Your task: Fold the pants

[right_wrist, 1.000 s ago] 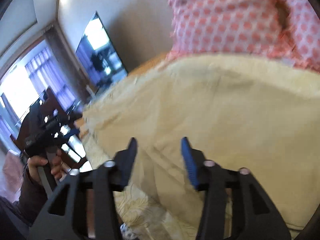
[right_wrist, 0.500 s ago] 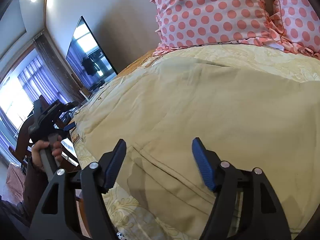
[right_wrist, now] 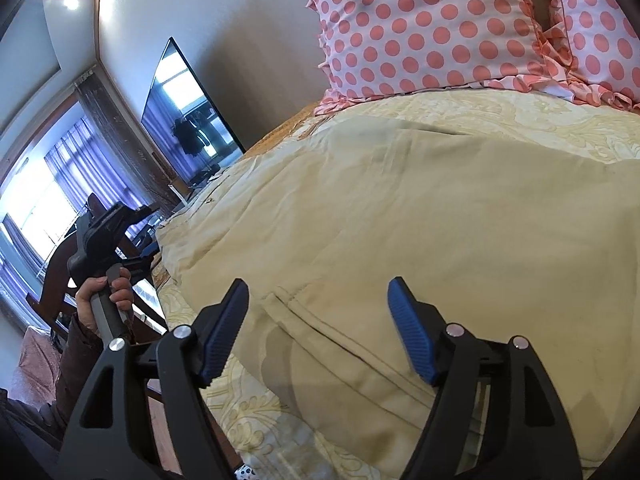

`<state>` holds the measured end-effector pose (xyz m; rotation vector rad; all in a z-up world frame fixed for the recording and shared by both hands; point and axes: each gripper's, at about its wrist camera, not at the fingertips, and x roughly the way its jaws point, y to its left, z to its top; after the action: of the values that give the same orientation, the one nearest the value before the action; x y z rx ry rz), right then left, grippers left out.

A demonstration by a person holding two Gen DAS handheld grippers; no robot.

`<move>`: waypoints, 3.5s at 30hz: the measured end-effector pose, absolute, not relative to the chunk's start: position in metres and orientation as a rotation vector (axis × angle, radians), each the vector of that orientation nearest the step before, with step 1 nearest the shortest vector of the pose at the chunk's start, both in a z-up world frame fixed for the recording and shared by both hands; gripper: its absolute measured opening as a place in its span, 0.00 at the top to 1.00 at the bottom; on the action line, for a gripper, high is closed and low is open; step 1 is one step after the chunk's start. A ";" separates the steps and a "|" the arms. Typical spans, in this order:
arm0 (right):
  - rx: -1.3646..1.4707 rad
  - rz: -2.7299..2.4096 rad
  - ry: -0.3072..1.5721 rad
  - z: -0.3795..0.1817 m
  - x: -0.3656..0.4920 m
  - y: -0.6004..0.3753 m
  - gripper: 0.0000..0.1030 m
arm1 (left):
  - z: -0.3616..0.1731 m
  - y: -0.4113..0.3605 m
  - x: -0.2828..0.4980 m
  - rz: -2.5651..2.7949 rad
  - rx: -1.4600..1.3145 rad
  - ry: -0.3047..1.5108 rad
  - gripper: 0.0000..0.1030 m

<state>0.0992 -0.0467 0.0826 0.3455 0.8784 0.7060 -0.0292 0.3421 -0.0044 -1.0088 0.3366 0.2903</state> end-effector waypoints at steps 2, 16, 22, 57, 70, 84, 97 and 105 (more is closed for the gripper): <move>0.347 0.706 0.877 0.082 0.100 -0.047 0.30 | -0.001 0.336 -0.022 0.324 -0.952 0.391 0.37; 0.357 0.712 0.859 0.083 0.100 -0.048 0.30 | 0.016 0.309 0.011 0.315 -0.904 0.513 0.18; 0.366 0.715 0.850 0.083 0.098 -0.050 0.30 | 0.011 0.327 0.001 0.407 -0.953 0.402 0.47; 0.566 0.088 0.604 0.091 0.008 -0.291 0.25 | 0.057 -0.121 0.053 -0.524 0.074 0.589 0.97; 0.503 0.224 0.576 0.122 0.039 -0.255 0.21 | 0.050 -0.081 0.007 -0.582 0.025 0.551 0.11; 0.268 0.361 0.898 0.087 0.063 -0.171 0.17 | 0.019 -0.006 0.050 -0.285 0.025 0.712 0.10; 0.455 0.247 1.010 0.067 0.185 -0.273 0.38 | 0.041 0.103 0.177 -0.292 -0.343 0.898 0.10; 0.398 0.317 1.000 0.059 0.187 -0.267 0.59 | 0.029 0.091 0.207 -0.422 -0.364 0.950 0.11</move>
<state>0.1868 -0.2673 0.0588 0.3979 1.0001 0.3167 0.2070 0.0909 0.0292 -0.3642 0.9499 -0.4222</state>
